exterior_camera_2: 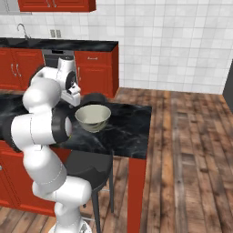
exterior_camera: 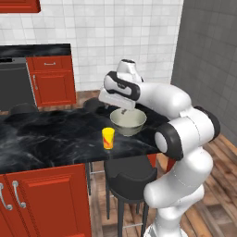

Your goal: Place the cup inside the bowl on the dining table and move the bowl to any counter.

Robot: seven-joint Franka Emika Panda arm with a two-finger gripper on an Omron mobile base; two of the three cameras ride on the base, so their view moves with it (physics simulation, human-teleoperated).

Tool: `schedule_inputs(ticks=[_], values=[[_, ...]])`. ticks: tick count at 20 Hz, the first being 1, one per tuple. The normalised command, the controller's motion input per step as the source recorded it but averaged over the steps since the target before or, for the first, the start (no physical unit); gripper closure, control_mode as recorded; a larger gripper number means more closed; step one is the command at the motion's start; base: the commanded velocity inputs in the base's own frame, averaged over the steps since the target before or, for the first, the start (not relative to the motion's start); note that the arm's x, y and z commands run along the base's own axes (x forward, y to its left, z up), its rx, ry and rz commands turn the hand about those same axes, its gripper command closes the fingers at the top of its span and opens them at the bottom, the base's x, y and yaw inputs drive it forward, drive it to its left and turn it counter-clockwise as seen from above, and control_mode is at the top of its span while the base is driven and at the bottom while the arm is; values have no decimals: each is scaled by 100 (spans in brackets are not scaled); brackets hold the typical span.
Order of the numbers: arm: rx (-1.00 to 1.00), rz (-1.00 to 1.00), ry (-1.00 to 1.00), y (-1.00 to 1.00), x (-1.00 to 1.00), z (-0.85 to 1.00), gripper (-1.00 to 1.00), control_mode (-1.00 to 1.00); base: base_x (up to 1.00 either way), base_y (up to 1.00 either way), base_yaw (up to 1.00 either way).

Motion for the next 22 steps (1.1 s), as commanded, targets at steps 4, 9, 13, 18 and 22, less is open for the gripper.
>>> schedule_inputs(ticks=[4, 9, 13, 18, 22], values=[[0, 0, 1, 4, 0, -22, -100, -100, 0, 0, 0], [0, 0, 0, 0, 0, -20, -100, -100, 0, 0, 0], [0, 0, 0, 0, 0, -23, -100, -100, 0, 0, 0], [0, 0, 0, 0, 0, -23, -100, -100, 0, 0, 0], [0, 0, 0, 0, 0, -19, -100, -100, 0, 0, 0]])
